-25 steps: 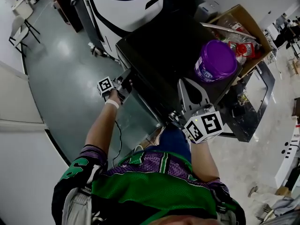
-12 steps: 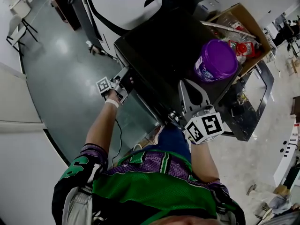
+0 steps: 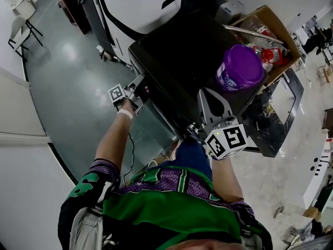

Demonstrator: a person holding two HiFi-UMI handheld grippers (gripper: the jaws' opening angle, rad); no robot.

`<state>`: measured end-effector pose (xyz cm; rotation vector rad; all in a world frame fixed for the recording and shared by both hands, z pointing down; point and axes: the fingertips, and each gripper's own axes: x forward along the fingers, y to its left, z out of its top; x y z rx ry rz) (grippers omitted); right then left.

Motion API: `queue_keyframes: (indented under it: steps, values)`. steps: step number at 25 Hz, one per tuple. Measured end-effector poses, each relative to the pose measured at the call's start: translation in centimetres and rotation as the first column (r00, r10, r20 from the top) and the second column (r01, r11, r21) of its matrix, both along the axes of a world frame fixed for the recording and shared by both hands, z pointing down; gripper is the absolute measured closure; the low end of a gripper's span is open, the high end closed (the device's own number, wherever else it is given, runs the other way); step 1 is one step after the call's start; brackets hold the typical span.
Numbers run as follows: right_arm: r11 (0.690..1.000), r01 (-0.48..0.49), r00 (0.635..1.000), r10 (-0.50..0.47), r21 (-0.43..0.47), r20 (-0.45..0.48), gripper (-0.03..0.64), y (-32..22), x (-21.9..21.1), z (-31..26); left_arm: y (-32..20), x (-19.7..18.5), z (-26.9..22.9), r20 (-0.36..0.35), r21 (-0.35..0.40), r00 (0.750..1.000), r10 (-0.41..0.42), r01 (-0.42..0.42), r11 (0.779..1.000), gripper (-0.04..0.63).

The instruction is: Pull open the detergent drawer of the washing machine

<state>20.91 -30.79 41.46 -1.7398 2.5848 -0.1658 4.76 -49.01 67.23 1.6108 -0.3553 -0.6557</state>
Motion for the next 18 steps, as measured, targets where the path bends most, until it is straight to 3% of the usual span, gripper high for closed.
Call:
queue_keyframes:
  steps: [6, 18]
  values:
    - [1.000, 0.005, 1.000, -0.005, 0.003, -0.005, 0.617, 0.7, -0.3, 0.0, 1.1, -1.9, 0.0, -0.013, 0.008, 1.000, -0.019, 0.019, 1.000, 0.325]
    - [0.999, 0.042, 0.999, -0.042, 0.009, 0.004, 0.617, 2.4, -2.5, -1.0, 3.8, -5.4, -0.1, 0.032, -0.009, 0.998, -0.046, 0.046, 0.999, 0.324]
